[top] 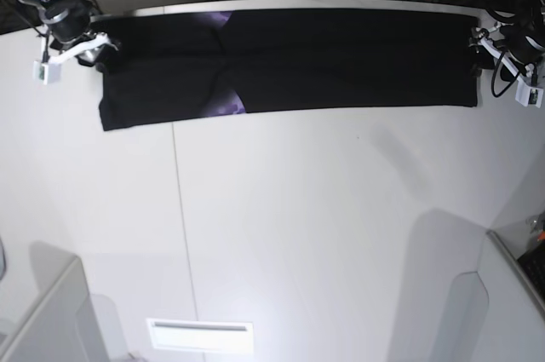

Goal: Fold the T-shirt properly
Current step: 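Lower the folded hem onto the collar edge and open both grippers, then regrasp the folded strip's ends with both grippers and lift slightly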

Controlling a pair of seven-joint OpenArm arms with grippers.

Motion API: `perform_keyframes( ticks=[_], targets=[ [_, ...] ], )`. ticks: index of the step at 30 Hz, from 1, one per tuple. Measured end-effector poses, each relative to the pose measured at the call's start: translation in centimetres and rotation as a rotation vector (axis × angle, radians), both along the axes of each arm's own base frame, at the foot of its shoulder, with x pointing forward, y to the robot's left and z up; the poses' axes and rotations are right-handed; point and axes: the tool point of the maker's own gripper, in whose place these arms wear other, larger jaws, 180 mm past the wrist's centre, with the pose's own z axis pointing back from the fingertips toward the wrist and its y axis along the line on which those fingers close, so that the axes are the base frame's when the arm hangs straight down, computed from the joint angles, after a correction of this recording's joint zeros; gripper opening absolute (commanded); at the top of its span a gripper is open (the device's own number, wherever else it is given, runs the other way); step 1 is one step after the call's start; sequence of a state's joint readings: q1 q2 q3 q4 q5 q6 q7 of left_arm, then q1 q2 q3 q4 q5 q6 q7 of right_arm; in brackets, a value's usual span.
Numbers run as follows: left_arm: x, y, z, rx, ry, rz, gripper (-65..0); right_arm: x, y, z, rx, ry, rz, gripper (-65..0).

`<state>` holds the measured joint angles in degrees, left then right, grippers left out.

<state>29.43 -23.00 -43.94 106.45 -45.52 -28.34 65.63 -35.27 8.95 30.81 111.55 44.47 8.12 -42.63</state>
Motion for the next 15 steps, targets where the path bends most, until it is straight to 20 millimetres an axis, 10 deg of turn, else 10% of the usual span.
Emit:
perform_keyframes(
  ticks=[5, 8, 11, 15],
  targets=[
    [0.0, 0.0, 0.0, 0.000, -0.001, 0.000, -18.3, -1.9, -4.1, 0.8, -0.041, -0.016, -0.185, -36.5],
    [0.2, 0.0, 0.1, 0.001, -0.007, 0.000, -30.4, -2.1, -5.2, 1.2, -0.065, -0.025, -0.208, -36.5],
    [0.4, -0.3, 0.1, -0.010, -0.017, 0.003, -60.6, -1.1, -3.8, 1.7, -0.066, -0.072, -0.100, -39.3],
    [0.7, -1.9, -0.8, -0.075, -0.044, 0.041, -65.0, 1.3, 0.1, 3.2, -0.060, -0.204, 0.127, -59.7]
  ],
)
